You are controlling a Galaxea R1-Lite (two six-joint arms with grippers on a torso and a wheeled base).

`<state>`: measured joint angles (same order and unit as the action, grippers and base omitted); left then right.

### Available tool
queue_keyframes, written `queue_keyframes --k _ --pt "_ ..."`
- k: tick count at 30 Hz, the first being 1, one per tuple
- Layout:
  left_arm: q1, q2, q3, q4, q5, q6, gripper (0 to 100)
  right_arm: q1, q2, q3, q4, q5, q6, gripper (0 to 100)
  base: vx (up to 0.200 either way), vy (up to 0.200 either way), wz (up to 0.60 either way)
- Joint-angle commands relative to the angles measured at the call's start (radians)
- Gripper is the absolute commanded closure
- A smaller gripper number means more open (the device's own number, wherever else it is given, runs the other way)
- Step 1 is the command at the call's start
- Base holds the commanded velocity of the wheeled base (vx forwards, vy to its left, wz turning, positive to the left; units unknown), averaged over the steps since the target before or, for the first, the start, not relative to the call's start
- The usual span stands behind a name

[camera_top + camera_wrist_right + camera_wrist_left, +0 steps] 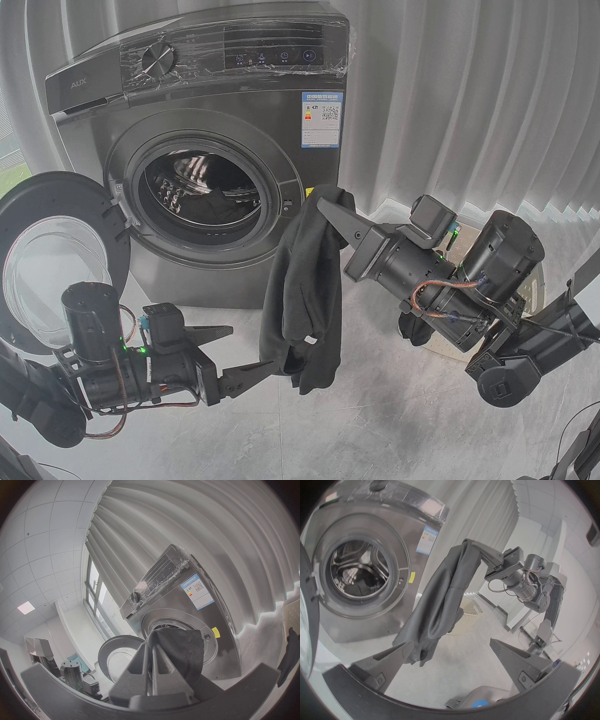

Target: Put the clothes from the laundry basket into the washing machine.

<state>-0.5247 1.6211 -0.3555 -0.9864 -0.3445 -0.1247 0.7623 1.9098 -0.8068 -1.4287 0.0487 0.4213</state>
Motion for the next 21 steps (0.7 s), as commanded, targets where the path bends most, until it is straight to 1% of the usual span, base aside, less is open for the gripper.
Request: queue_keyframes --k 1,2,5,7,8,9,10,12,16,18,21 --pt "-0.038 0.122 0.0 -0.064 -0.01 -0.079 0 0.0 -0.002 0.001 -0.001 0.0 0.004 100 0.0 0.0 0.0" --pt "-0.041 0.134 -0.002 -0.077 -0.01 -0.087 0 0.0 0.0 0.003 -0.001 0.0 0.007 100 0.0 0.0 0.0" --pt "-0.044 0.204 -0.013 -0.135 -0.004 -0.093 0 0.002 0.0 0.001 -0.001 0.0 0.008 100 0.0 0.0 0.0" --pt "-0.044 0.207 -0.013 -0.138 -0.004 -0.093 0 0.002 0.0 0.003 -0.001 -0.001 0.007 100 0.0 0.0 0.0" --pt "-0.044 0.272 -0.01 -0.206 -0.001 -0.095 0 0.003 -0.002 0.003 -0.002 -0.001 0.008 100 0.0 0.0 0.0" --pt "-0.044 0.283 -0.01 -0.216 -0.001 -0.093 0 0.003 -0.002 0.003 -0.002 -0.001 0.008 100 0.0 0.0 0.0" --pt "-0.043 0.318 -0.005 -0.253 -0.001 -0.093 0 0.003 -0.002 0.003 -0.002 -0.013 0.008 100 0.0 0.0 0.0" --pt "-0.043 0.342 -0.005 -0.282 -0.001 -0.093 0 0.003 -0.002 0.001 -0.002 -0.024 0.008 100 0.0 0.0 0.0" --pt "-0.047 0.444 -0.017 -0.413 0.004 -0.099 0 0.005 -0.002 0.003 -0.002 -0.032 0.008 100 0.0 0.0 0.0" --pt "-0.06 0.487 -0.029 -0.46 0.004 -0.099 0 0.006 -0.002 0.003 -0.012 -0.032 0.007 100 0.0 0.0 0.0" --pt "-0.066 0.528 -0.053 -0.485 0.005 -0.101 0 0.009 -0.002 0.003 -0.015 -0.033 0.007 100 0.0 0.0 0.0"
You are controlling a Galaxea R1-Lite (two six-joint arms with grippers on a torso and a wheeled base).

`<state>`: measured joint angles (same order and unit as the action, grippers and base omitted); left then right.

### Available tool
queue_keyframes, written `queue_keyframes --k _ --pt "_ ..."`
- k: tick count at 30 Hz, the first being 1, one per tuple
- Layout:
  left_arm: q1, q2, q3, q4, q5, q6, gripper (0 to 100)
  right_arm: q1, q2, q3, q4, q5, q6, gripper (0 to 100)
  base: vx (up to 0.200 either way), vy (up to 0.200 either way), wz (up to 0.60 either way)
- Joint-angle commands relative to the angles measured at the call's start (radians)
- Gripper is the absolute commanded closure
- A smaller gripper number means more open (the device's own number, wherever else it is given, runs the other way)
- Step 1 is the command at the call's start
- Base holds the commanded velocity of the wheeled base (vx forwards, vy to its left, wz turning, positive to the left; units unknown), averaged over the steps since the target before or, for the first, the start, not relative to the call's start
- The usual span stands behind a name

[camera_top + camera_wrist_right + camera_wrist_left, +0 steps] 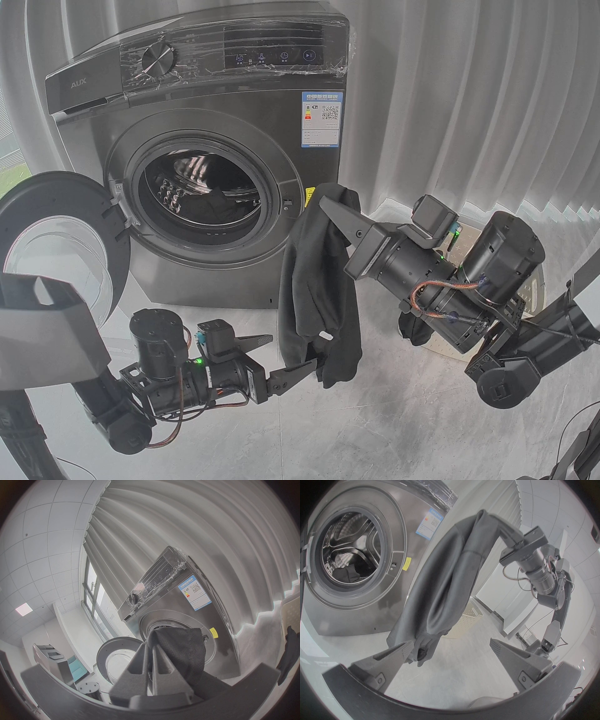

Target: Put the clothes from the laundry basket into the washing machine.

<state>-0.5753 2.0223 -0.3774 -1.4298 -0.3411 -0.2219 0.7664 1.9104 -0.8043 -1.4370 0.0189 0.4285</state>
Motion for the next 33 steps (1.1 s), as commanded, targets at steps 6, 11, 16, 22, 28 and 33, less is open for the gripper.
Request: queue_keyframes --k 6,11,16,22,28,33 --pt "-0.015 0.154 -0.103 -0.07 0.002 -0.07 0 0.007 -0.002 0.002 -0.006 -0.004 -0.001 100 0.0 0.0 0.0" --pt "-0.008 0.177 -0.159 -0.08 0.004 -0.074 0 0.01 -0.001 0.002 -0.006 -0.004 0.001 100 0.0 0.0 0.0" --pt "-0.012 0.2 -0.175 -0.101 0.005 -0.074 0 0.011 -0.001 0.005 -0.008 -0.004 0.001 100 0.0 0.0 0.0" --pt "-0.014 0.22 -0.19 -0.112 0.033 -0.068 100 0.011 -0.002 0.005 -0.008 -0.004 0.001 100 0.0 0.0 0.0" --pt "-0.011 0.217 -0.209 -0.113 0.034 -0.059 100 0.01 0.001 0.019 -0.028 -0.004 -0.001 100 0.0 0.0 0.0" --pt "-0.012 0.205 -0.207 -0.113 0.034 -0.047 100 -0.002 0.001 0.022 -0.028 -0.005 -0.004 100 0.0 0.0 0.0"
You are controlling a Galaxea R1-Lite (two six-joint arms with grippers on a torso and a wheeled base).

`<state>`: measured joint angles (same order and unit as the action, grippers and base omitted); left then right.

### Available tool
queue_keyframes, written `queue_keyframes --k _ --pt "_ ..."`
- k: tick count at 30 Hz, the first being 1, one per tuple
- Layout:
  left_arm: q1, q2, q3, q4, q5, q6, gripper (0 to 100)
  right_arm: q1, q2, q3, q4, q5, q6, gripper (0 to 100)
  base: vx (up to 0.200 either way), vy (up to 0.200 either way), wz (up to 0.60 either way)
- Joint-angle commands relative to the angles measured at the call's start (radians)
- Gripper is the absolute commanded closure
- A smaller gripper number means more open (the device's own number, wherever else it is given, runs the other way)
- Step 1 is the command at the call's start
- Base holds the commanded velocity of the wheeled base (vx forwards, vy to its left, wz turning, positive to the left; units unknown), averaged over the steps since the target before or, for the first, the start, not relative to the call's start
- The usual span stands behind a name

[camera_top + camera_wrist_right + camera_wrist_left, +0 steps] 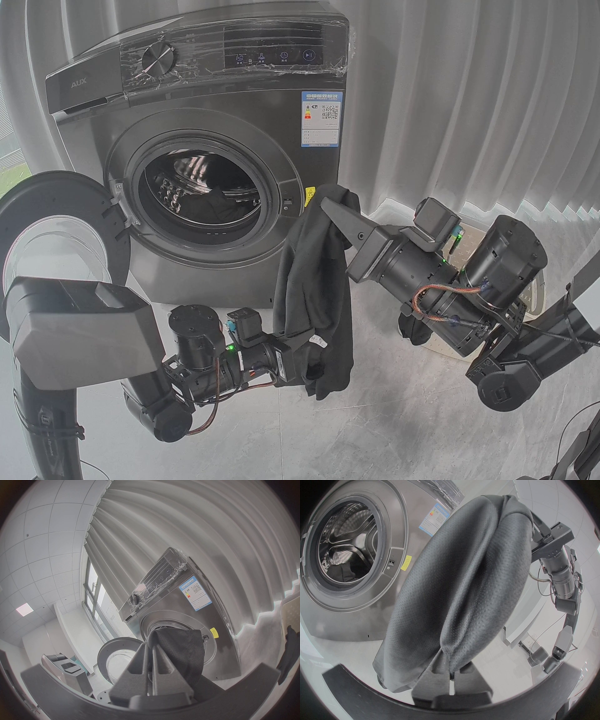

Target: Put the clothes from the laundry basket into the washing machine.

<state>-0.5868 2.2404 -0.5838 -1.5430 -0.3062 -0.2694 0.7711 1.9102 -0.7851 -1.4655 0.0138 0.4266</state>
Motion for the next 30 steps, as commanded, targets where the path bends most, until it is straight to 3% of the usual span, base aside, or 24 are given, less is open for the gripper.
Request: queue_keyframes --k 1,7,15,30 --pt "-0.005 -0.039 0.015 -0.002 -0.001 0.004 100 -0.026 0.001 0.001 0.001 0.002 -0.009 100 0.0 0.0 0.0" --pt "-0.031 -0.228 0.17 -0.002 -0.008 0.002 100 -0.148 0.016 0.004 -0.021 0.009 -0.023 100 0.0 0.0 0.0" --pt "-0.039 -0.386 0.22 -0.002 -0.014 -0.008 100 -0.147 0.016 0.061 -0.036 0.011 -0.022 100 0.0 0.0 0.0" --pt "-0.048 -0.479 0.234 0.0 -0.017 -0.011 100 -0.177 0.009 0.087 -0.045 0.009 -0.035 100 0.0 0.0 0.0"
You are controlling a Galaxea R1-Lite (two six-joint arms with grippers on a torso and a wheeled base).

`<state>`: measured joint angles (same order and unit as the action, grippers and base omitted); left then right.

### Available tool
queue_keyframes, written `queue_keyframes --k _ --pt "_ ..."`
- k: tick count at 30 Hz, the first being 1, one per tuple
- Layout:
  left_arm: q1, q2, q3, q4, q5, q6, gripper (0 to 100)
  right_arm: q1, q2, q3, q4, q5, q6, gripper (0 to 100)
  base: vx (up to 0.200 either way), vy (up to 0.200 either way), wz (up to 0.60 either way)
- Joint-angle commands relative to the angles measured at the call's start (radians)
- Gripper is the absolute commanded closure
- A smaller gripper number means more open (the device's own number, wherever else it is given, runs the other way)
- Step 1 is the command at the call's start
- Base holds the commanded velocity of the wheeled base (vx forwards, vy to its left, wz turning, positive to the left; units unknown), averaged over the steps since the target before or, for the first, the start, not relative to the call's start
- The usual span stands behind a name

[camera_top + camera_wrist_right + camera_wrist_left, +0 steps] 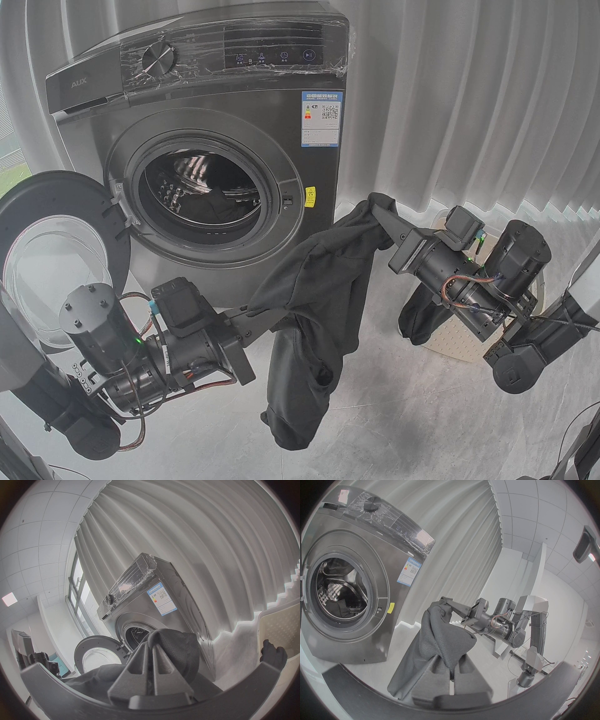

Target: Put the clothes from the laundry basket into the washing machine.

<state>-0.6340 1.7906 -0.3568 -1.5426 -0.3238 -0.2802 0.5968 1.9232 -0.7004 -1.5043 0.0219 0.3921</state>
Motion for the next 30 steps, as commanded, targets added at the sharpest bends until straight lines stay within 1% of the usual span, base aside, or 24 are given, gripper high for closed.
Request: queue_keyframes --k 1,3,4,6,7,8,9,11,13,15,16,17,18,19,20,22,23,26,28,30 --pt "-0.003 -0.03 0.009 -0.001 -0.001 -0.001 100 -0.003 -0.004 0.002 -0.01 0.003 -0.001 100 0.0 0.0 0.0" --pt "-0.003 -0.028 0.009 -0.001 -0.001 -0.002 100 -0.003 -0.004 0.006 -0.008 0.006 -0.001 100 0.0 0.0 0.0" --pt "-0.003 -0.03 0.007 -0.002 -0.001 -0.004 100 -0.003 -0.001 0.006 -0.011 0.006 0.001 0 0.0 0.0 0.0" --pt "-0.004 -0.031 0.002 -0.002 0.0 -0.019 100 -0.006 0.002 0.016 -0.01 0.003 0.002 0 0.0 0.0 0.0" --pt "-0.004 -0.031 0.002 -0.002 0.0 -0.019 100 -0.006 0.002 0.016 -0.01 0.003 0.002 0 0.0 0.0 0.0" --pt "-0.004 -0.036 -0.007 -0.002 0.002 -0.042 100 -0.026 0.003 0.05 -0.01 0.003 -0.002 0 0.0 0.0 0.0" --pt "-0.003 -0.04 -0.014 -0.002 0.008 -0.054 100 -0.042 0.003 0.07 -0.01 0.004 -0.015 0 0.0 0.0 0.0" --pt "-0.001 -0.047 -0.034 -0.002 0.014 -0.068 100 -0.06 0.008 0.101 -0.011 0.007 -0.064 0 0.0 0.0 0.0" --pt "-0.001 -0.048 -0.053 -0.001 0.025 -0.073 100 -0.071 0.02 0.116 -0.013 0.009 -0.093 0 0.0 0.0 0.0" --pt "-0.006 -0.045 -0.076 -0.001 0.081 -0.073 100 -0.071 0.02 0.121 -0.021 0.01 -0.093 0 0.0 0.0 0.0" --pt "-0.006 -0.045 -0.079 -0.001 0.088 -0.071 100 -0.071 0.02 0.121 -0.022 0.01 -0.093 0 0.0 0.0 0.0" --pt "-0.018 -0.043 -0.102 0.004 0.152 -0.071 100 -0.066 0.016 0.121 -0.039 0.009 -0.098 0 0.0 0.0 0.0" --pt "-0.033 -0.04 -0.114 0.009 0.186 -0.071 100 -0.061 0.013 0.124 -0.044 0.009 -0.099 0 0.0 0.0 0.0" --pt "-0.038 -0.039 -0.119 0.01 0.2 -0.071 100 -0.06 0.01 0.124 -0.044 0.009 -0.101 0 0.0 0.0 0.0" --pt "-0.046 -0.034 -0.128 0.013 0.236 -0.07 100 -0.052 0.002 0.134 -0.044 0.009 -0.102 0 0.0 0.0 0.0" --pt "-0.049 -0.031 -0.146 0.024 0.275 -0.066 100 -0.034 -0.006 0.154 -0.044 0.01 -0.105 0 0.0 0.0 0.0" --pt "-0.052 -0.031 -0.162 0.039 0.296 -0.066 100 -0.022 -0.007 0.168 -0.044 0.013 -0.108 0 0.0 0.0 0.0" --pt "-0.056 -0.033 -0.209 0.107 0.385 -0.06 100 0.001 -0.007 0.216 -0.045 0.016 -0.124 0 0.0 0.0 0.0" --pt "-0.059 -0.033 -0.226 0.137 0.424 -0.059 100 0.017 -0.009 0.234 -0.045 0.016 -0.13 0 0.0 0.0 0.0" --pt "-0.064 -0.033 -0.232 0.15 0.436 -0.056 100 0.023 -0.009 0.243 -0.045 0.018 -0.13 0 0.0 0.0 0.0"
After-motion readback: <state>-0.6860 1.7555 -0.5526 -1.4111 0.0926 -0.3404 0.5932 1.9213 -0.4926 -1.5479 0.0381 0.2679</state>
